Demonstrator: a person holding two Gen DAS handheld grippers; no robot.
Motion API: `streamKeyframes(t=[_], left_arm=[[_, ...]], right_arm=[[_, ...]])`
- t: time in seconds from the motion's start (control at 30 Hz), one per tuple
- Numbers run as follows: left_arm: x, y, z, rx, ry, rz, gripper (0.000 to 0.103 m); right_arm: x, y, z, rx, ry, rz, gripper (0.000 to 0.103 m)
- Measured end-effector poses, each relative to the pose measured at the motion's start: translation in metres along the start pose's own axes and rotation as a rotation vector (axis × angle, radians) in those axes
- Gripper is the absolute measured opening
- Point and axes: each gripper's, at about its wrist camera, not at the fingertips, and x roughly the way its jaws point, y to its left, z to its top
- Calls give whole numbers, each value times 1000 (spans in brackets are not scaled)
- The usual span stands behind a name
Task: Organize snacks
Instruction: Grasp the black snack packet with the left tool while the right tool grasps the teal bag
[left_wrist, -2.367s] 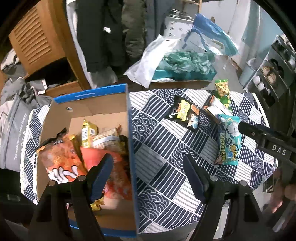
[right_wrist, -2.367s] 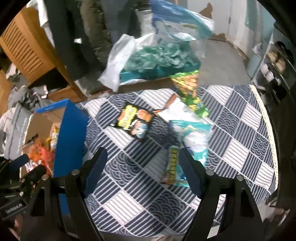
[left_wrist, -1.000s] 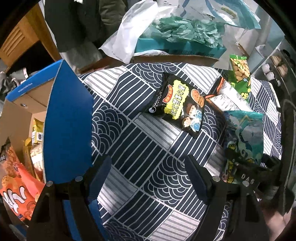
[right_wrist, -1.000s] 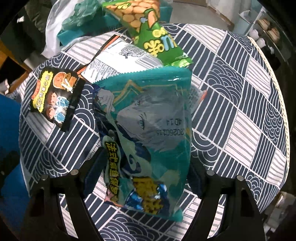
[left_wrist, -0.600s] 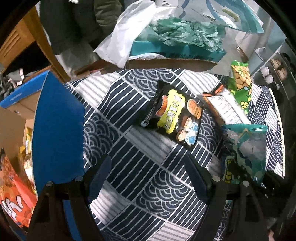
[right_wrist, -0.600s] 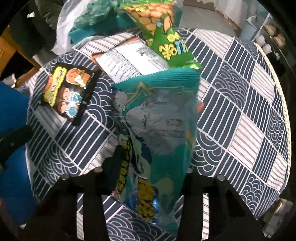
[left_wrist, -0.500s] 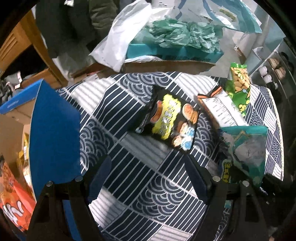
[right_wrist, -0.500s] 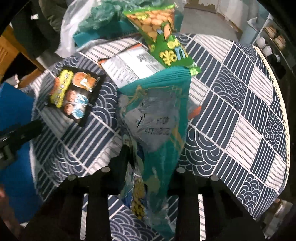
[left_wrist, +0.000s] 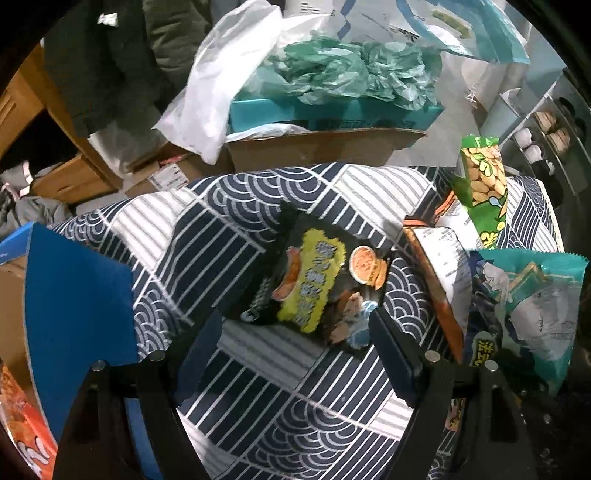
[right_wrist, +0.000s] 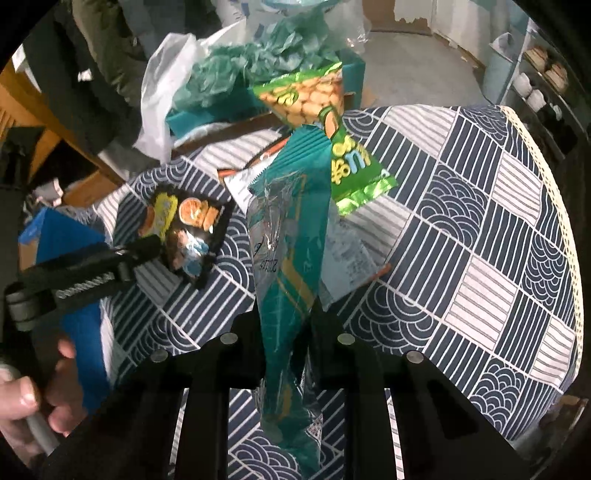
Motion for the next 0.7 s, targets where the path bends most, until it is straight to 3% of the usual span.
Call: streamKeyframes(t=[0.17,0.53,0.7], left_arm=[[10,-15,3,49,22,-1,83],[36,-28,9,117,40,87,92],[40,-20,6,64,25,23,92]], right_arm=[[0,1,5,14,-4,16,18],[-1,-3,9,37,-5,35,18],[-1,-6,10,43,-6,31,18]])
